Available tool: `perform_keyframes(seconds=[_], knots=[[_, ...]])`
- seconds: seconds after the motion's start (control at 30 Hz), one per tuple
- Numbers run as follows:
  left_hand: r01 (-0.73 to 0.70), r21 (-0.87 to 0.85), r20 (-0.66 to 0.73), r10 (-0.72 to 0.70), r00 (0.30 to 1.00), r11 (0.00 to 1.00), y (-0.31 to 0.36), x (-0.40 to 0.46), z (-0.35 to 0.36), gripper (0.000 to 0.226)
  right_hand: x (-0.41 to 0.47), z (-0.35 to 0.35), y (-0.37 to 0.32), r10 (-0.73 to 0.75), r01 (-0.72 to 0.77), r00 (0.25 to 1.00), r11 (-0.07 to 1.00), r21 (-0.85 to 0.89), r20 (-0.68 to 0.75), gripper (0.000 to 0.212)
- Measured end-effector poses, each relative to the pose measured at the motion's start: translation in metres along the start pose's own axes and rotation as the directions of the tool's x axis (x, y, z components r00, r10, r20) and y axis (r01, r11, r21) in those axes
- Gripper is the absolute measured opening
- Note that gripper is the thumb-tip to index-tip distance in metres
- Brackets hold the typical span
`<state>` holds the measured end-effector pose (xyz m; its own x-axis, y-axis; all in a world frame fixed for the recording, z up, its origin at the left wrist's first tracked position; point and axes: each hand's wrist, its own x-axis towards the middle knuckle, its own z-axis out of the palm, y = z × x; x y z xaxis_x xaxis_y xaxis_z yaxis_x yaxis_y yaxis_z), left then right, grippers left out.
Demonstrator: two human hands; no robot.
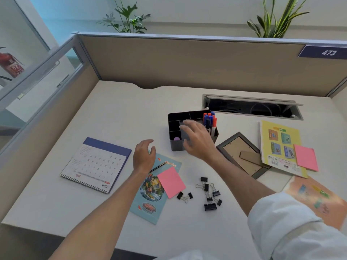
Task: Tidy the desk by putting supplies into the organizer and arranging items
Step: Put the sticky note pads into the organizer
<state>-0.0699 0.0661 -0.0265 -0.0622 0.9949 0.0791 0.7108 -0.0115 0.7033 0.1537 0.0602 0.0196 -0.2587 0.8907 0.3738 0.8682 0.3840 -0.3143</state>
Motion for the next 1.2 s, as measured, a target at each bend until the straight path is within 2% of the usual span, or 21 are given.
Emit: perform_keyframes(seconds=[0.1, 0.2, 0.3, 0.4, 0.53, 0.67, 0.87, 1.0, 1.07, 1.2], knots=[[0.000, 0.015, 0.040, 0.000, 0.999, 1.000, -0.007, -0.025, 0.007, 0.028, -0.017, 0.016, -0.016, -0.024, 0.024, 0.996, 1.000, 0.007, 0.080, 0.046], [-0.014, 0.050, 0.129, 0.008, 0.992, 0.999, -0.015, -0.049, 0.016, 0.028, -0.035, 0.034, -0.029, -0.018, 0.018, 0.975, 1.000, 0.005, 0.219, 0.046], [-0.039, 0.108, 0.222, 0.015, 0.975, 0.993, -0.020, -0.065, 0.022, 0.034, -0.051, 0.047, -0.038, 0.059, -0.052, 0.907, 0.998, -0.029, 0.417, 0.055], [-0.091, 0.211, 0.307, 0.022, 0.951, 0.973, -0.025, -0.074, 0.025, 0.046, -0.064, 0.057, -0.045, 0.137, -0.128, 0.830, 0.990, -0.054, 0.541, 0.065], [-0.164, 0.335, 0.336, 0.045, 0.941, 0.928, -0.026, -0.080, 0.028, 0.056, -0.077, 0.067, -0.053, 0.183, -0.180, 0.767, 0.981, -0.068, 0.615, 0.075], [-0.171, 0.406, 0.348, 0.021, 0.937, 0.898, -0.023, -0.080, 0.032, 0.052, -0.082, 0.072, -0.058, 0.195, -0.183, 0.762, 0.980, -0.083, 0.617, 0.077], [0.085, 0.224, 0.355, -0.162, 0.921, 0.971, -0.018, -0.072, 0.029, 0.056, -0.083, 0.074, -0.061, 0.209, -0.199, 0.755, 0.976, -0.088, 0.622, 0.079], [0.195, 0.063, 0.362, -0.204, 0.909, 0.979, -0.015, -0.064, 0.024, 0.040, -0.081, 0.070, -0.064, 0.237, -0.276, 0.787, 0.961, -0.019, 0.570, 0.074], [0.265, -0.070, 0.354, -0.224, 0.908, 0.962, -0.013, -0.062, 0.020, 0.034, -0.079, 0.068, -0.064, 0.265, -0.332, 0.802, 0.943, 0.031, 0.535, 0.073], [0.401, -0.333, 0.379, -0.269, 0.886, 0.853, -0.006, -0.060, 0.012, 0.028, -0.072, 0.064, -0.065, 0.352, -0.463, 0.820, 0.871, 0.162, 0.451, 0.070]])
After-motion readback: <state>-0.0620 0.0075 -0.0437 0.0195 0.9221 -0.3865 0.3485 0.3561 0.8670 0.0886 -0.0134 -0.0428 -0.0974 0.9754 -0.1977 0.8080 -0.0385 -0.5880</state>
